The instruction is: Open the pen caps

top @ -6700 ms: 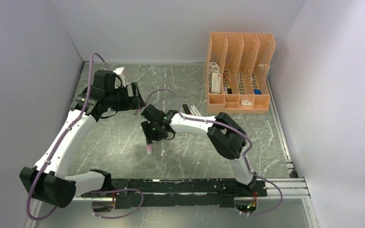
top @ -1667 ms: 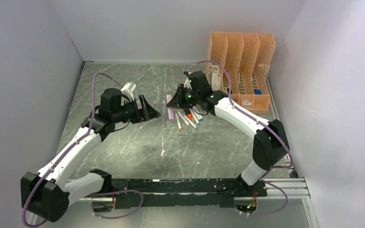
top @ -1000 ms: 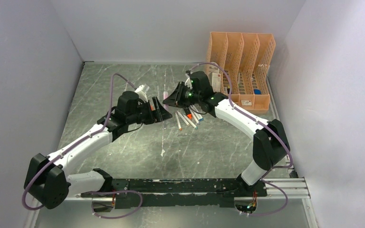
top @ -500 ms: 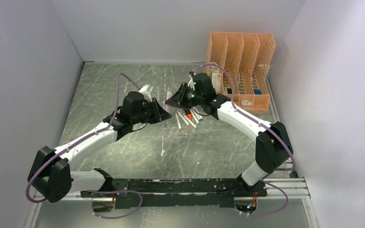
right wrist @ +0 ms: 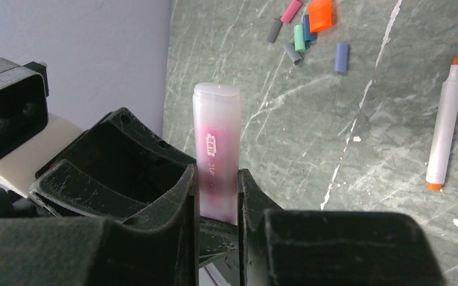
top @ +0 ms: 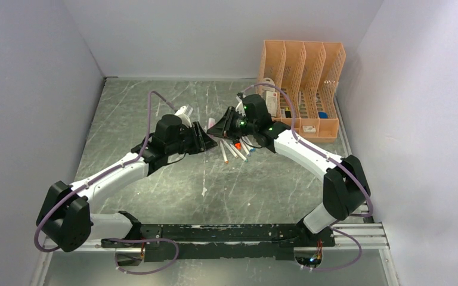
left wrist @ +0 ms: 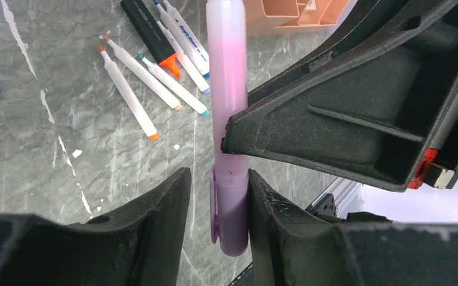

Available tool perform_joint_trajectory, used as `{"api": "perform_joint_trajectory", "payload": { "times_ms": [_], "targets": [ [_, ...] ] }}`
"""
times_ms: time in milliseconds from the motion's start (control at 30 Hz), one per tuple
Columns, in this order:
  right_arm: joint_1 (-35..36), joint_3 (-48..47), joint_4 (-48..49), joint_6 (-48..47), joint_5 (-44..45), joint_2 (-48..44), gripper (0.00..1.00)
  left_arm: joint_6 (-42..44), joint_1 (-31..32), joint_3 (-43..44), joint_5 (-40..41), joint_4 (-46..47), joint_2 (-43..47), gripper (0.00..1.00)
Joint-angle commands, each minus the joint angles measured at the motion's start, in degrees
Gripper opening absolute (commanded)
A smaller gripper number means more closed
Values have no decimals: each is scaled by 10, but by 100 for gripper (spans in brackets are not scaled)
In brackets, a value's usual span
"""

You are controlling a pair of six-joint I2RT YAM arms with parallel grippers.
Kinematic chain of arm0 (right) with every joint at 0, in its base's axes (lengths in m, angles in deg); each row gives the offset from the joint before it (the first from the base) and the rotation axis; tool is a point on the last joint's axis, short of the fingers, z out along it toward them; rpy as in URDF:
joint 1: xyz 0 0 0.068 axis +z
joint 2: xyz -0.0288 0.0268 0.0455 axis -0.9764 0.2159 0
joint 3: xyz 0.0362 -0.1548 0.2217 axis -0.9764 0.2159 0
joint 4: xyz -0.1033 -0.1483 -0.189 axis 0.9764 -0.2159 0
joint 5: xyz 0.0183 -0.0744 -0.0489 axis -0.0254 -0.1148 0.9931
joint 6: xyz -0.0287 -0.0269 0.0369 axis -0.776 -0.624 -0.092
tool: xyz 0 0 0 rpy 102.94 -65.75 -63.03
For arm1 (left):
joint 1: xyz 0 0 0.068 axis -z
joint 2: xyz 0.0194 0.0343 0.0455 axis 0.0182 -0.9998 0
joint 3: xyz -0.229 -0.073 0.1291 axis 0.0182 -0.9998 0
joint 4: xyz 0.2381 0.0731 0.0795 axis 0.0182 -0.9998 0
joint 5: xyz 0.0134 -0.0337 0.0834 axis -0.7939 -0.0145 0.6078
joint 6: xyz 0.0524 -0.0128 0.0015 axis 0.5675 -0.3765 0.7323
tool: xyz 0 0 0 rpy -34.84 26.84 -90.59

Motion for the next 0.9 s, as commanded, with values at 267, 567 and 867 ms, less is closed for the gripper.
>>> {"api": "perform_joint_trajectory", "payload": {
  "times_ms": [267, 567, 867],
  "targets": [
    [0, 13, 22, 14, -17, -22, 0, 25, 19, 14, 35, 26, -5, 33],
    [-18, 38, 30, -3, -49, -43, 40, 36, 20, 6, -92, 53, 4, 7],
    [-64, 195, 242, 74, -170, -128, 43, -110, 11, -97, -276, 276, 62, 8]
  ]
}}
